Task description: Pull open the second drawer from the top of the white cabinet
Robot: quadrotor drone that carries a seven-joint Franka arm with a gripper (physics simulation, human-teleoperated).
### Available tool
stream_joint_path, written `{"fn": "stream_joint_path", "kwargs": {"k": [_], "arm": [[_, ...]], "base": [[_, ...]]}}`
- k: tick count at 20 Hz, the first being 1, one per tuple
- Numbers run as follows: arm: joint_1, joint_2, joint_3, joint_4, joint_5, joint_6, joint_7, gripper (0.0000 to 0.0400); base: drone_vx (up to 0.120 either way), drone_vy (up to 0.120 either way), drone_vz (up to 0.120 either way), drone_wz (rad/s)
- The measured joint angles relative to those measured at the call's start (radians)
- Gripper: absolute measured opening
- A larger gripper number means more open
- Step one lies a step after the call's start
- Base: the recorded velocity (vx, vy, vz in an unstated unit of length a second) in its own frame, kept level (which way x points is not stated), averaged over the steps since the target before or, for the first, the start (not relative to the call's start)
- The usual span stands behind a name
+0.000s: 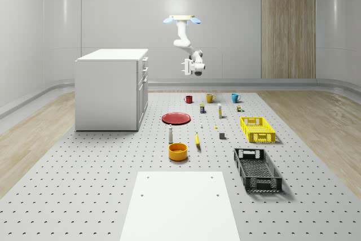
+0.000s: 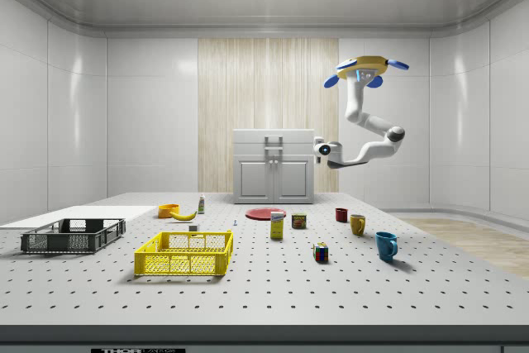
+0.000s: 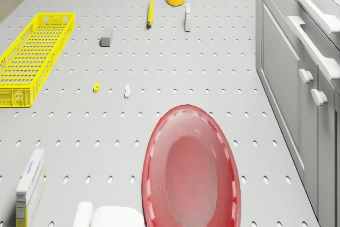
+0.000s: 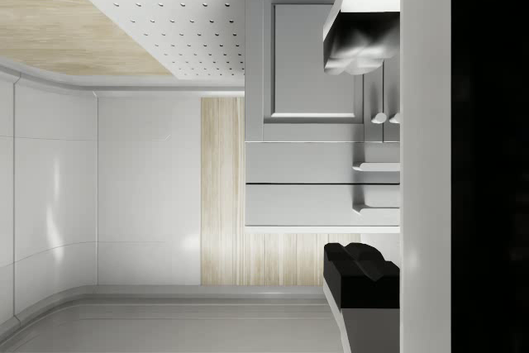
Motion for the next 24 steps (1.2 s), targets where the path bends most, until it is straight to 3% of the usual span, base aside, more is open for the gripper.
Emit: {"fn": "stream_joint_path", "kwargs": {"k": [24], "arm": [[0.049,-0.055,-0.015,-0.007,-0.044,0.047,0.037,0.0300]], "base": [[0.120,-0.120,0.000,0.000]]}}
